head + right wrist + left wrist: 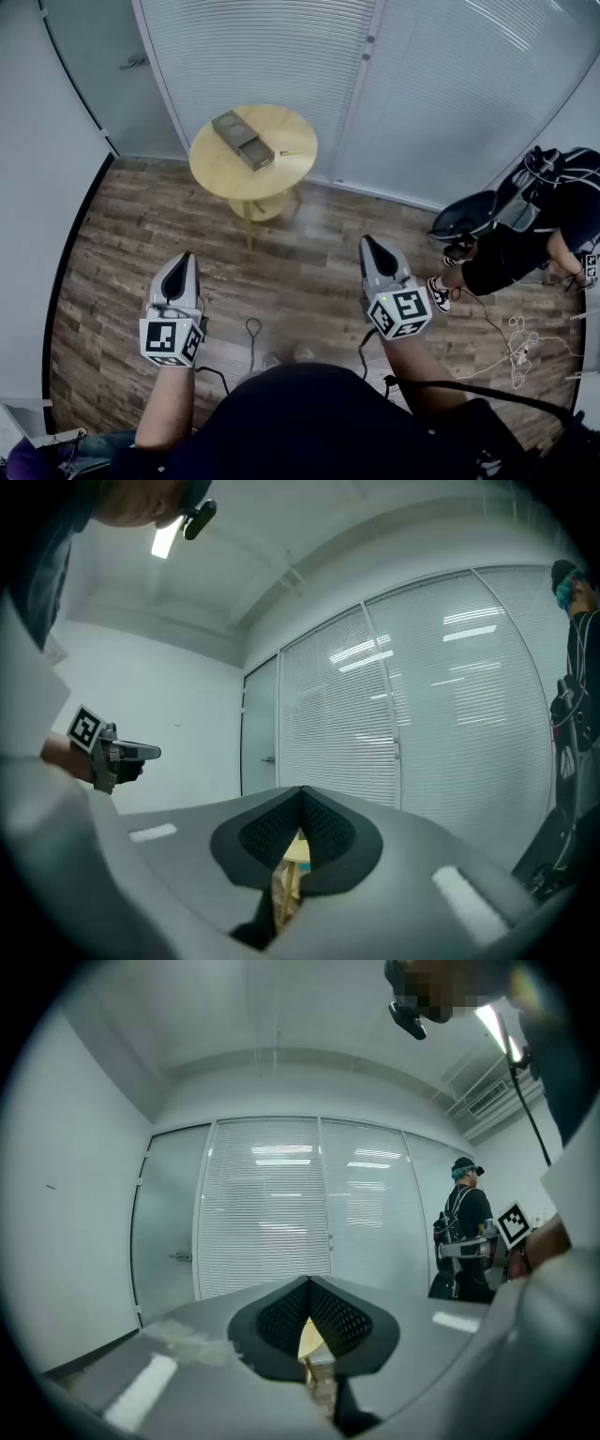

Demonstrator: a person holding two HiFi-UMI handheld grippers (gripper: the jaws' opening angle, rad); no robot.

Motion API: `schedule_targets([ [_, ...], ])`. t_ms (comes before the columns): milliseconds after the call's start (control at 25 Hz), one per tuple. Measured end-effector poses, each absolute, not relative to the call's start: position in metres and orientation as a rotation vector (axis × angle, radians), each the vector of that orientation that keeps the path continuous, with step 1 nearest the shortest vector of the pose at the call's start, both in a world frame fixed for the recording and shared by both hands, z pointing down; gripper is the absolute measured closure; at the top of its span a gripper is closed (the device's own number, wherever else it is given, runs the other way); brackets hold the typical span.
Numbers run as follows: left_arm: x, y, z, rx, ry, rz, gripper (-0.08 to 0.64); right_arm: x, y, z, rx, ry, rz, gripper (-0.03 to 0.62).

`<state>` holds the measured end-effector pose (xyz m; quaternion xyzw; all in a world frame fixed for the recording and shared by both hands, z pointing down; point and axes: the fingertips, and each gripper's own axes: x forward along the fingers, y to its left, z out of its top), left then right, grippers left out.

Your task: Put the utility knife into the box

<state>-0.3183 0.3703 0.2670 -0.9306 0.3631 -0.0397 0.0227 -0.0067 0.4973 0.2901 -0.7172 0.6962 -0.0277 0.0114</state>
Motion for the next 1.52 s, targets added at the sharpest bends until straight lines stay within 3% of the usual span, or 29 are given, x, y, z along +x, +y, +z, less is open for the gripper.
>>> schedule_targets([
  [240,-0.323,0.374,0.253,-2.839,1.137,-0.049,0.557,-0.015,0.498,0.293,-2.218,2.171,-0.086,0.586],
  [880,-0.238,0.376,0.297,-2.881,1.03,-0.223,0.557,0.036,0.494,0.322,-2.165,2.257,-0.154,0.586],
  [1160,-0.232,0.334,0.299,-2.9,1.072,-0.207,0.557,0.053,0.46,0.338,-2.094,2.254,-0.32,0.586],
  [1520,-0.217,0.232,0.303,-2.909,1.043,-0.206,0.557,0.057,0.383,0.331,-2.105,2.292,-0.288,0.586],
])
